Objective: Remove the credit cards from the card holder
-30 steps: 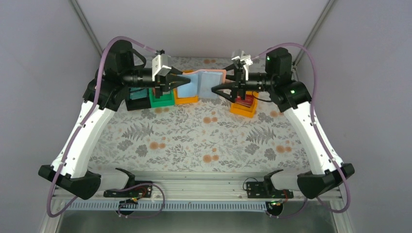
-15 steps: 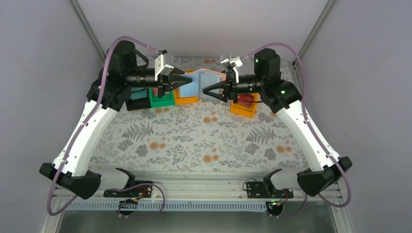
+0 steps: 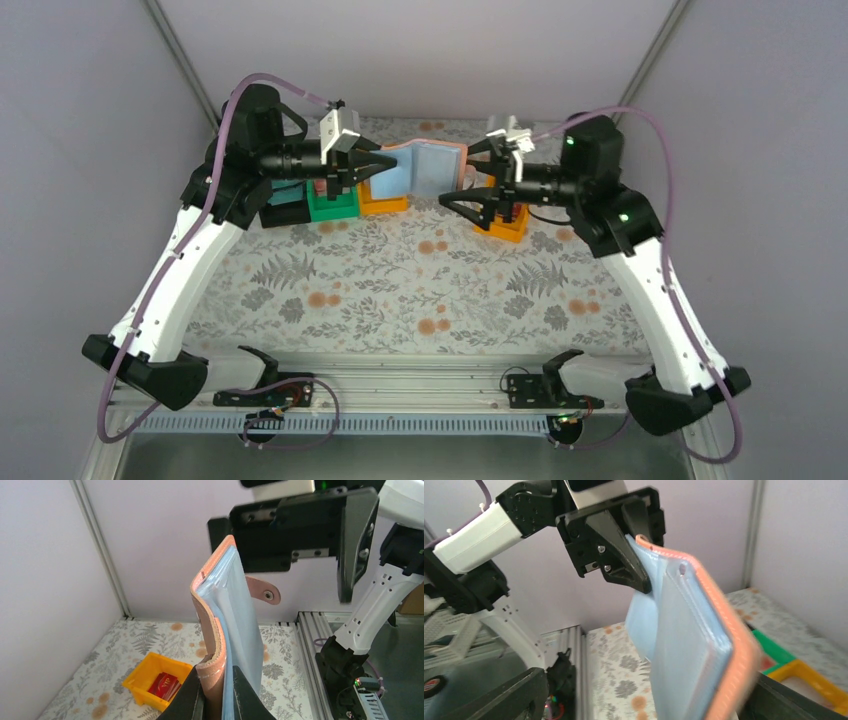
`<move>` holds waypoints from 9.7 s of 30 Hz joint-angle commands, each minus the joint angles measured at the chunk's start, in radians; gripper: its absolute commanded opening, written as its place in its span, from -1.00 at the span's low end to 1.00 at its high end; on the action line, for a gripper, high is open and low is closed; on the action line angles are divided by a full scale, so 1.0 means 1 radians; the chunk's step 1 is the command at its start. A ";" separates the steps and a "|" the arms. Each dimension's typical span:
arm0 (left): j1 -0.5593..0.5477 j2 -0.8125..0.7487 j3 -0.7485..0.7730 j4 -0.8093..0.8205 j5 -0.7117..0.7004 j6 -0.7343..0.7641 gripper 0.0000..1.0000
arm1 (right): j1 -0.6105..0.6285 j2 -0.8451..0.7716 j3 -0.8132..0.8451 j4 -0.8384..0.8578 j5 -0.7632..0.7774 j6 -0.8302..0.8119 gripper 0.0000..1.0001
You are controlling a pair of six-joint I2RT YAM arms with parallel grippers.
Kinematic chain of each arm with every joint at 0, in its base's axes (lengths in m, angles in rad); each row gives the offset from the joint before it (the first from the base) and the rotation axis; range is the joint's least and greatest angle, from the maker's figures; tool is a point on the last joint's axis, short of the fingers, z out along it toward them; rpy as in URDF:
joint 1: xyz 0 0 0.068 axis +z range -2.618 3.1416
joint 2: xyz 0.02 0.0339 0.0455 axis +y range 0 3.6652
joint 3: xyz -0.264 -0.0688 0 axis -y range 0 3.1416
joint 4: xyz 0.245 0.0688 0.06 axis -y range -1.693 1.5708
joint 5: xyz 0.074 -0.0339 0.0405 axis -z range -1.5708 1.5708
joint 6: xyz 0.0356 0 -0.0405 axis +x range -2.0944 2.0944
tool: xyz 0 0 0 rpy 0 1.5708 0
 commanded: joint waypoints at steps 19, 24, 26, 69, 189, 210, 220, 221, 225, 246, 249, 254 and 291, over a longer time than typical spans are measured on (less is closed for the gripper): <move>-0.006 -0.037 -0.034 0.037 0.036 -0.001 -0.95 | -0.094 -0.007 -0.066 0.042 -0.037 0.068 -0.40; -0.013 -0.031 -0.037 0.048 0.041 -0.012 -0.95 | -0.080 0.000 -0.082 0.092 -0.012 0.120 -0.37; -0.016 -0.030 -0.038 0.051 0.040 -0.020 -0.95 | -0.073 0.003 -0.082 0.099 -0.001 0.123 -0.31; -0.035 -0.036 -0.294 0.209 -0.133 -0.356 -0.20 | 0.036 0.258 -0.033 -0.029 0.375 0.343 -0.92; -0.022 -0.034 -0.312 0.216 0.056 -0.329 -0.31 | -0.047 0.120 -0.149 0.123 -0.289 0.067 -0.92; -0.010 -0.025 -0.277 0.207 0.150 -0.332 -0.95 | -0.050 0.098 -0.182 0.113 -0.227 0.047 -0.41; 0.004 -0.034 -0.293 0.217 0.166 -0.336 -0.95 | -0.062 0.072 -0.211 0.122 -0.248 0.061 -0.63; 0.004 -0.033 -0.295 0.218 0.168 -0.336 -0.95 | -0.062 0.075 -0.210 0.128 -0.255 0.066 -0.72; 0.004 -0.037 -0.301 0.219 0.173 -0.335 -0.95 | -0.062 0.077 -0.200 0.142 -0.259 0.071 -0.92; 0.016 -0.046 -0.289 0.217 0.213 -0.358 -0.95 | -0.068 0.079 -0.178 0.067 -0.247 0.006 -0.92; 0.031 -0.051 -0.297 0.214 0.207 -0.360 -0.95 | -0.084 0.071 -0.189 0.049 -0.247 -0.009 -0.92; 0.042 -0.058 -0.302 0.207 0.209 -0.344 -0.95 | -0.104 0.052 -0.197 0.015 -0.259 -0.031 -0.92; 0.008 -0.043 -0.325 0.270 0.192 -0.389 -0.95 | -0.079 0.092 -0.202 0.173 -0.316 0.100 -0.61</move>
